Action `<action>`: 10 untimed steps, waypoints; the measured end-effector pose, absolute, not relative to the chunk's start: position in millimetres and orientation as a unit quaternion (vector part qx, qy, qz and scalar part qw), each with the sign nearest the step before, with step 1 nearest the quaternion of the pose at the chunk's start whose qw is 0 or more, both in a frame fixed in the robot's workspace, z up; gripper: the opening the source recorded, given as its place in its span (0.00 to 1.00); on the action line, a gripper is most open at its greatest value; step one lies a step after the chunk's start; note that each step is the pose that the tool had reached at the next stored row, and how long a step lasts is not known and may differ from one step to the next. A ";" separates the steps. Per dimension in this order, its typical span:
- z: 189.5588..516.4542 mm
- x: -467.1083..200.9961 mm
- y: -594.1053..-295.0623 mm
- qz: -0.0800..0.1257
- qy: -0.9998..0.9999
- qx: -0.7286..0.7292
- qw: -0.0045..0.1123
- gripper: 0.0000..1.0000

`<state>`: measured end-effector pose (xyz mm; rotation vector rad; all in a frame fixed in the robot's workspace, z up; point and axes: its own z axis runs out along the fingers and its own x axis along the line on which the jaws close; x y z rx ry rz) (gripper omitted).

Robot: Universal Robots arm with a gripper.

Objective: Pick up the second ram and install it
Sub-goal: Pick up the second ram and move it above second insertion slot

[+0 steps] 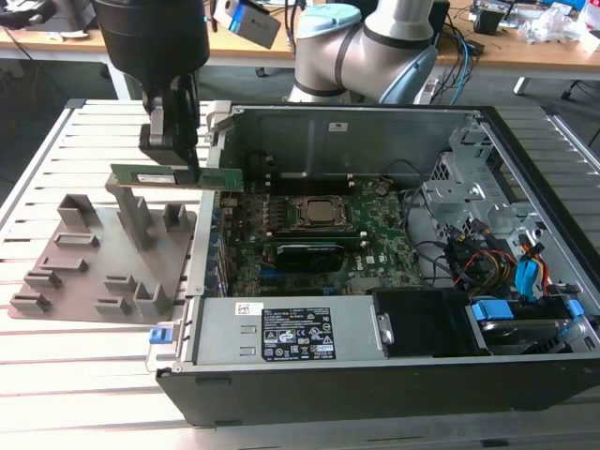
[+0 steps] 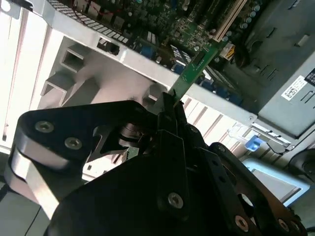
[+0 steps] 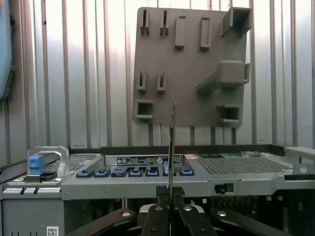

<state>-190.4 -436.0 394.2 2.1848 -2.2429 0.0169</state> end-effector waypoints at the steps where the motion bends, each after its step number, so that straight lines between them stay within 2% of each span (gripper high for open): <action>1: 394.2 -185.9 -436.0 0.006 -0.716 0.698 0.005 0.14; 10: 394.2 -119.6 -435.8 0.009 -0.716 0.698 0.009 0.14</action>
